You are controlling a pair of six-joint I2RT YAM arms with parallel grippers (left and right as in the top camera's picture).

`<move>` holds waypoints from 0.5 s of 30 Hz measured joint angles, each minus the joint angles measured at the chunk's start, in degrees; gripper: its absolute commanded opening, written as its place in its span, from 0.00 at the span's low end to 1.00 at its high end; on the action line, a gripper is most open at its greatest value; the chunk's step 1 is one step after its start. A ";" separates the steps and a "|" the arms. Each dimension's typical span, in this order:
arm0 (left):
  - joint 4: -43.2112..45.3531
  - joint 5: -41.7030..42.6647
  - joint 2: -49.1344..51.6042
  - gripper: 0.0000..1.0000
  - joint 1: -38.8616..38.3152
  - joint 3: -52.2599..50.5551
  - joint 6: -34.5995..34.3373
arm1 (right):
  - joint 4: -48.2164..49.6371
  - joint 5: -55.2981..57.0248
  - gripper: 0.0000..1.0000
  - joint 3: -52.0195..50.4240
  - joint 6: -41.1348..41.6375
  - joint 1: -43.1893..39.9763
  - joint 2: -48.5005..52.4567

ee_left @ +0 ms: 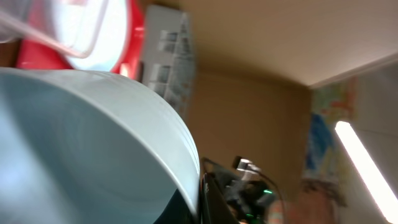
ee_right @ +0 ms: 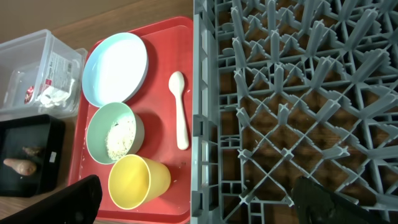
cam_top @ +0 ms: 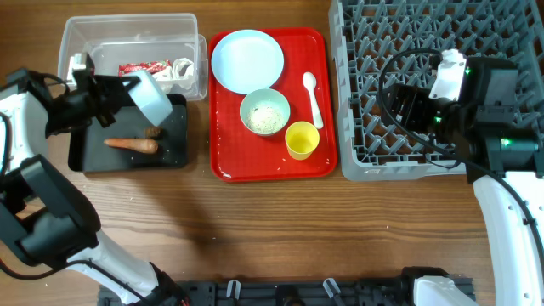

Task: Sort waste into correct bins and load items into the dishwasher rack
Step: 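Return the emptied bowl to the red tray with the left gripper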

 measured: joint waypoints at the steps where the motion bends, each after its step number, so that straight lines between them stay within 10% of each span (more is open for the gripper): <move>1: 0.37 -4.48 -0.83 0.04 -1.05 0.00 -0.02 | 0.02 0.00 1.00 0.02 0.00 0.00 0.00; 8: 4.26 -45.62 -12.26 0.04 -28.15 0.52 -0.22 | 0.44 0.00 1.00 0.02 0.00 0.00 0.00; 15: 5.97 -67.21 -5.01 0.04 -48.70 -0.61 -4.81 | 0.39 0.00 1.00 0.00 -0.02 0.00 0.00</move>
